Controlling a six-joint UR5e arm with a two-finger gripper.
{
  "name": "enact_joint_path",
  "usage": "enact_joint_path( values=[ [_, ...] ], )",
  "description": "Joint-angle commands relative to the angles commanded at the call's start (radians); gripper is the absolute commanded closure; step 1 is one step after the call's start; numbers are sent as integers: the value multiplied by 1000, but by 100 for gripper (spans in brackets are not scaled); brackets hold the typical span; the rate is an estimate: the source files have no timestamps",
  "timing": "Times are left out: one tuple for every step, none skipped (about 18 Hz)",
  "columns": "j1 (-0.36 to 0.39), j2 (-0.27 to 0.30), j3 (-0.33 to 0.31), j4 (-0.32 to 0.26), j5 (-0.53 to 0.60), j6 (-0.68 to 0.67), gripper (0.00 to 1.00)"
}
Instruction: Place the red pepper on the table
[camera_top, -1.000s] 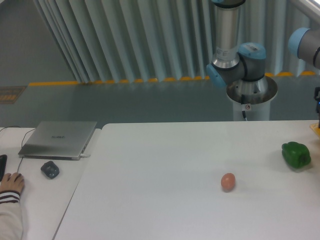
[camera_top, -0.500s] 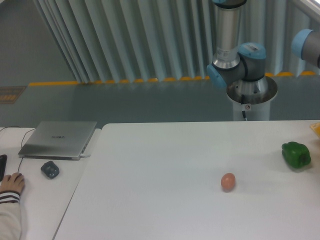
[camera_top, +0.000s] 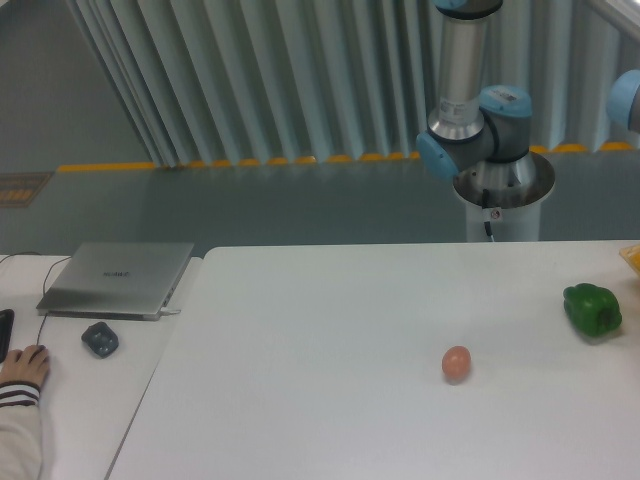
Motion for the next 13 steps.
enact_joint_path(
  values=[
    [-2, -6, 0, 0, 0, 0, 0],
    [-2, -18, 0, 2, 0, 0, 0],
    [-2, -26, -2, 15, 0, 0, 0],
    [-2, -29, -2, 21, 0, 0, 0],
    [0, -35, 0, 21, 0, 0, 0],
    [2, -41, 0, 25, 0, 0, 0],
    [5, -43, -2, 28, -2, 2, 0],
    [6, -48, -2, 29, 0, 5, 0],
    [8, -49, 0, 31, 0, 6, 0],
    [12, -54, 0, 32, -2, 6, 0],
    [14, -60, 0, 37, -2, 6, 0],
    [18, -64, -2, 41, -2, 6, 0],
    [18, -69, -2, 43, -2, 6, 0]
  ],
)
